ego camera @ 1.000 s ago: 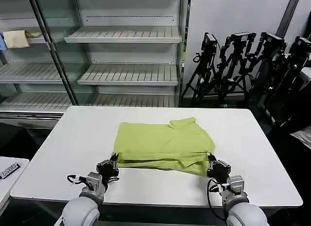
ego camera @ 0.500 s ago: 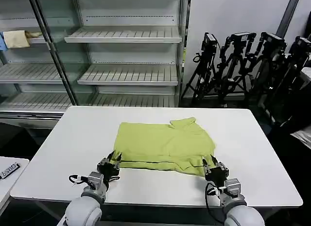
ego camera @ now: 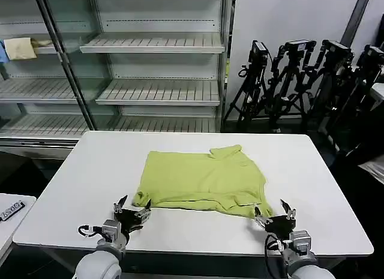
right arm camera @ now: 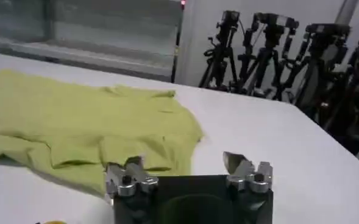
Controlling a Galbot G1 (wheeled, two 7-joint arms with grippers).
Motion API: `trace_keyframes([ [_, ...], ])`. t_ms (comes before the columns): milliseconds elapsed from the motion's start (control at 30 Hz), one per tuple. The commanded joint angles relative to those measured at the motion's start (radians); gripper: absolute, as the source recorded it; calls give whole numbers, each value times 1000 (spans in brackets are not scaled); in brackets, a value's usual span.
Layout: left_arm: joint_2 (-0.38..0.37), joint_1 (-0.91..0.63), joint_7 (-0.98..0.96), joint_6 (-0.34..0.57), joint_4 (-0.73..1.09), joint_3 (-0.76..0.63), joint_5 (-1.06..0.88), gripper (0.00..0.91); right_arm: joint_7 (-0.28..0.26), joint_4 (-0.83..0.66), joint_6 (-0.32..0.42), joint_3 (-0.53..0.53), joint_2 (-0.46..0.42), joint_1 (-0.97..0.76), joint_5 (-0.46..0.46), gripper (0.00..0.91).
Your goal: Fold and organize the clothes.
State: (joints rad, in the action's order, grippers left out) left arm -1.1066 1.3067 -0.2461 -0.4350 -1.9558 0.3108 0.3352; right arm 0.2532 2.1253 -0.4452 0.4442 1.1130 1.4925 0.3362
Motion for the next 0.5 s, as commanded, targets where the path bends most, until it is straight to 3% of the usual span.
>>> trace_keyframes([
  [33,-6,-43,1,-7,40,-5,16,907,3,-21,-17,6,8,17,24,907],
  [67,-7,-47,1,-6,42,-7,16,826,2,-21,-20,1,9,16,33,907],
  [100,-7,-50,1,-4,43,-9,16,615,2,-20,-21,-4,9,15,39,887],
  [133,-7,-52,1,-2,45,-11,16,232,1,-21,-20,-8,10,15,42,584],
  [167,-6,-53,2,-1,47,-13,16,20,0,-21,-20,-13,10,15,47,212],
  [233,-5,-54,2,1,51,-17,17,20,-3,-23,-17,-20,9,15,53,0],
  [500,-4,-47,5,1,54,-20,23,20,-11,-33,-7,-28,3,7,67,0],
])
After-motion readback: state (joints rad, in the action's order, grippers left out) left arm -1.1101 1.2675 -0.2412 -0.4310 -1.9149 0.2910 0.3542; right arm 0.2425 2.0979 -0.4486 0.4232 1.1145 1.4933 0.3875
